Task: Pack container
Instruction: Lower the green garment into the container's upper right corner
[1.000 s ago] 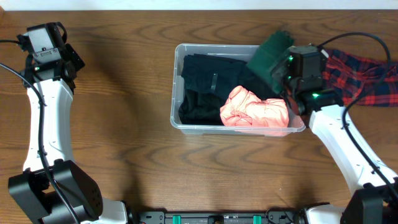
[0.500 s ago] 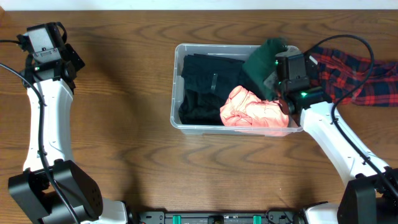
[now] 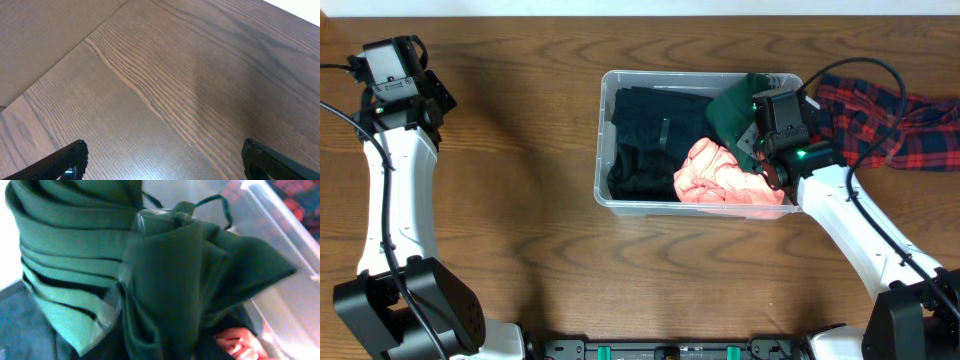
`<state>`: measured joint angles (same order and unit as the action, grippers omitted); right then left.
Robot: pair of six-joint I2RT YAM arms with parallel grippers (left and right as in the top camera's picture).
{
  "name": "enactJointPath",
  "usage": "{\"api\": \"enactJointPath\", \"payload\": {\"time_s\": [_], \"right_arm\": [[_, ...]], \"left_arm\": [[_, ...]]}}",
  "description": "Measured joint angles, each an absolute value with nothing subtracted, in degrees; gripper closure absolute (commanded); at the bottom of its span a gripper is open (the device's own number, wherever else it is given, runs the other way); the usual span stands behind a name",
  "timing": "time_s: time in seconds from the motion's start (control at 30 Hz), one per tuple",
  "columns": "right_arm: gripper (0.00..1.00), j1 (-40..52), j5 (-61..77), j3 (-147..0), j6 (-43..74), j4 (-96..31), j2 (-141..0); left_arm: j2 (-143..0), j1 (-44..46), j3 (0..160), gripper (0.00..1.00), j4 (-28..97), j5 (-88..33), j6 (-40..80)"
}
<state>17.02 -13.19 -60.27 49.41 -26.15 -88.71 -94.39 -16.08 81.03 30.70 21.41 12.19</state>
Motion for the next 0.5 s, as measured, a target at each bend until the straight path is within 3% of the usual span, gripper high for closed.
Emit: {"api": "enactJointPath", "payload": {"time_s": [0.13, 0.4, 0.5], "right_arm": [[0.20, 17.0, -12.8, -60.3, 43.9, -26.4, -88.3], [0.17, 17.0, -13.1, -60.3, 33.2, -26.8, -82.5], [0.12, 17.0, -13.1, -60.3, 30.2, -26.8, -79.1]], "left_arm": [[-94.4, -16.1, 81.0, 0.02, 30.7, 21.4, 12.2], [-94.4, -16.1, 81.0, 0.02, 30.7, 21.4, 12.2], [-94.4, -16.1, 81.0, 0.02, 30.7, 21.4, 12.2]]}}
